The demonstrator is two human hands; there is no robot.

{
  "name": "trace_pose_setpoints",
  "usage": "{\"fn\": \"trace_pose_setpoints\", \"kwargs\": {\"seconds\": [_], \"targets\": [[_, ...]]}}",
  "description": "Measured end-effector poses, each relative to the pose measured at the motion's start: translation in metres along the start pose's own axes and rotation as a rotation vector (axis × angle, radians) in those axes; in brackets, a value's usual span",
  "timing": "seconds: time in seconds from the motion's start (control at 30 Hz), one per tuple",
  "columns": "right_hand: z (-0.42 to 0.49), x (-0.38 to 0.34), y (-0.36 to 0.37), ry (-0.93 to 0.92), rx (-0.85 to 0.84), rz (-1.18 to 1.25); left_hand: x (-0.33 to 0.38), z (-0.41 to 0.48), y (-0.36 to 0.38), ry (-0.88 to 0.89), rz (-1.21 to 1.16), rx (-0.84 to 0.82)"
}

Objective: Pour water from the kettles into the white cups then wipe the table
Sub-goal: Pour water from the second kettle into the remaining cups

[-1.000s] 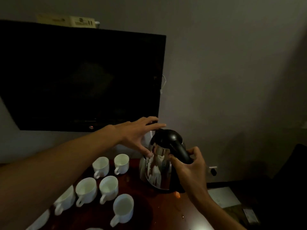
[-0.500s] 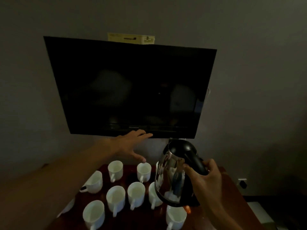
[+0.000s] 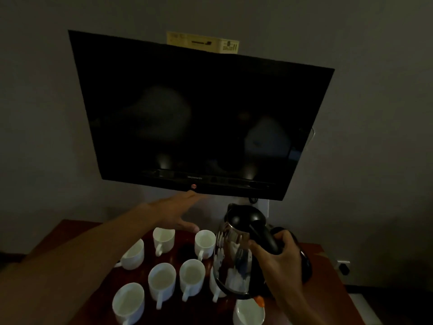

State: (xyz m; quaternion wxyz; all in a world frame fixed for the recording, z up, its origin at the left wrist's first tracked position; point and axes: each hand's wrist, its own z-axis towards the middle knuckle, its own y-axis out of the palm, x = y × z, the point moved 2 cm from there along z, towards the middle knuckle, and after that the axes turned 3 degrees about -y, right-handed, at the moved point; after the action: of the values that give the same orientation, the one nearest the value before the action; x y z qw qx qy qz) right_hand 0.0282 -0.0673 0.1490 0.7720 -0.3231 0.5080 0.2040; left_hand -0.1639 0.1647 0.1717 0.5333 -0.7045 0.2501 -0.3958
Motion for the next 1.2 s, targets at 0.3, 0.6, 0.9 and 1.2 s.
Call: {"fn": "trace_pose_setpoints", "kwargs": {"seconds": [0.3, 0.6, 0.9, 1.2], "targets": [[0.008, -0.003, 0.017, 0.021, -0.016, -0.035, -0.021, 0.021, -0.003, 0.025, -0.025, -0.037], [0.011, -0.005, 0.032, 0.114, -0.025, -0.097, -0.052, 0.042, -0.002, 0.078, -0.046, -0.042], [0.019, -0.015, 0.042, 0.122, -0.051, -0.207, -0.083, 0.071, 0.010, 0.118, -0.113, -0.025], [0.029, -0.015, 0.059, 0.174, -0.100, -0.240, -0.103, 0.072, 0.013, 0.111, -0.133, -0.033]]}}
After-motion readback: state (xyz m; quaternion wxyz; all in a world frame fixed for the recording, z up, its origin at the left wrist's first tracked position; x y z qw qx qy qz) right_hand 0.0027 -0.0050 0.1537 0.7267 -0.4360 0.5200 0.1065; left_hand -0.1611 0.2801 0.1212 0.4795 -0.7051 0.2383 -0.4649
